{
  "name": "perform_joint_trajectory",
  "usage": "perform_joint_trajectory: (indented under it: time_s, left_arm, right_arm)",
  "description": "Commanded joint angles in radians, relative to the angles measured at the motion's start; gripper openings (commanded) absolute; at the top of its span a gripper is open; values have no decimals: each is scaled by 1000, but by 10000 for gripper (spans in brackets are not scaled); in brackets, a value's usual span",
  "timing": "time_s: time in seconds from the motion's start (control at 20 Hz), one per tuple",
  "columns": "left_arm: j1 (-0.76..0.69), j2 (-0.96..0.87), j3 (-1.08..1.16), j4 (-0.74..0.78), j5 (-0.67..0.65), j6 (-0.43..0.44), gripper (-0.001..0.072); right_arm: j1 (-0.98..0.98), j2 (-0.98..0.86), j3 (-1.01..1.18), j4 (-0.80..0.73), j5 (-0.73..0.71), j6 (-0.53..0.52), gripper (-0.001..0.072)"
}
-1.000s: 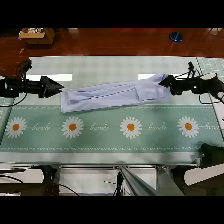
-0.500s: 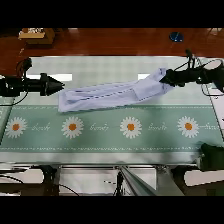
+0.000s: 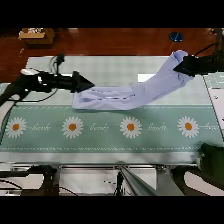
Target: Fold the shirts.
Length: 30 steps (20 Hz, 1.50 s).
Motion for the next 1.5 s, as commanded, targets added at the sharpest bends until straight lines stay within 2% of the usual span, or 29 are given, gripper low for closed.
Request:
perform_joint_trajectory:
  time_s: [0.0, 0.25, 0.45, 0.65, 0.95, 1.05, 1.25, 1.45]
  left_arm:
    - [-215, -10, 1, -19, 179, 2, 40]
    - [-390, -72, 1, -25, 278, 1, 38]
    - [-420, -139, 1, -45, 285, -6, 18]
    - [-454, -190, 1, -161, 279, 2, 18]
    - [-572, -246, 2, -256, 353, 2, 17]
    - [-591, -245, 0, -275, 395, 55, 15]
    - [-468, -151, -53, -247, 439, 78, 14]
    - [-228, 77, -177, -82, 432, 77, 14]
  right_arm:
    - [67, 90, 2, -99, 64, 78, 27]
    - [163, 138, 2, -139, 78, 178, 27]
    - [203, 181, 2, -141, 103, 222, 27]
    - [220, 220, 2, -140, 113, 262, 27]
    - [220, 271, 2, -142, 133, 266, 26]
    - [220, 275, 2, -159, 155, 265, 27]
    - [220, 275, 2, -191, 225, 262, 26]
    - [220, 256, 1, -172, 140, 248, 26]
